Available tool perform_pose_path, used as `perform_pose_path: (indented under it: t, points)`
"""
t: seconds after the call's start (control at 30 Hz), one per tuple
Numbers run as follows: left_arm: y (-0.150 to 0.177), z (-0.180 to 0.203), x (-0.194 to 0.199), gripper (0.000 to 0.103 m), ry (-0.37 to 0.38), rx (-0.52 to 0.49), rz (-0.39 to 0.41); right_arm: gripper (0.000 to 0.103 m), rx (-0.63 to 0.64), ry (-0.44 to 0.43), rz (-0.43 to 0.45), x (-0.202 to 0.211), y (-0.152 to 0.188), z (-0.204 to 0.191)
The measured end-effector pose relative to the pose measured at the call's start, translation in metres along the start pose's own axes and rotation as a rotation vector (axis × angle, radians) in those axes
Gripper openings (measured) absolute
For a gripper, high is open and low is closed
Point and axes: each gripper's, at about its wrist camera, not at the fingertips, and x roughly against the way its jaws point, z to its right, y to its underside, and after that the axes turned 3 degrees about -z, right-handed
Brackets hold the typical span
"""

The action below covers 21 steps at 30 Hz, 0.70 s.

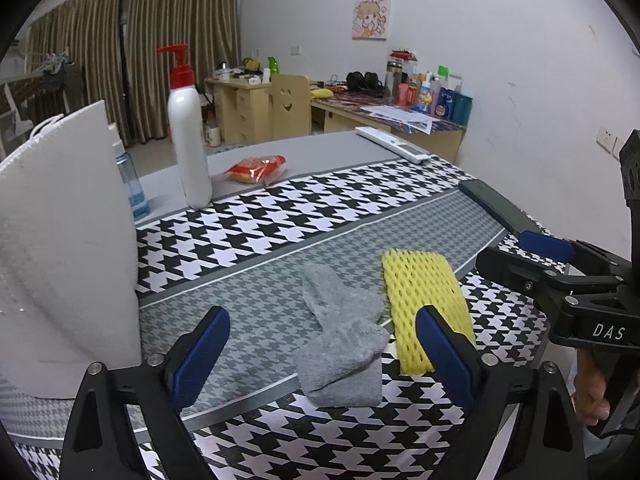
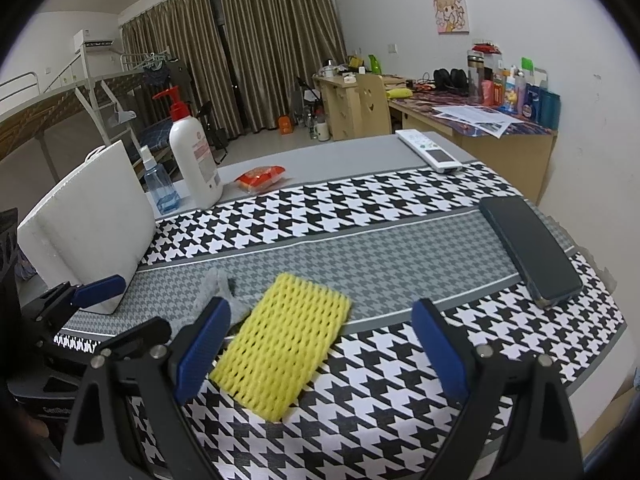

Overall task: Organize soft objects
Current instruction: 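Lower the left gripper to the grey sock while the right gripper approaches the yellow mesh sleeve, then grasp the grey sock with the left gripper while the right gripper grasps the yellow mesh sleeve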

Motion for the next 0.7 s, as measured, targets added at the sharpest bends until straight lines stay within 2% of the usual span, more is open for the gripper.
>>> perform_pose_path:
  t: [0.13,0.4,0.47,0.6,0.7]
  points:
    - [0.001,0.001,-0.007,0.084,0.010,-0.005,-0.024,0.094,0.012,0.003,-0.003,-0.002,0.001,-0.001]
    - [0.003,0.002,-0.015,0.075,0.038,0.000,-0.064,0.094,0.025,0.001,-0.024,-0.008,0.003,-0.002]
    - [0.003,0.003,-0.017,0.072,0.040,0.000,-0.074,0.094,0.020,0.002,-0.027,-0.009,0.003,-0.001]
    - [0.003,0.004,-0.020,0.058,0.054,-0.004,-0.089,0.094,0.021,0.002,-0.037,-0.012,0.004,0.000]
    - [0.003,0.003,-0.023,0.056,0.057,0.000,-0.100,0.094,0.027,-0.002,-0.044,-0.014,0.004,-0.002]
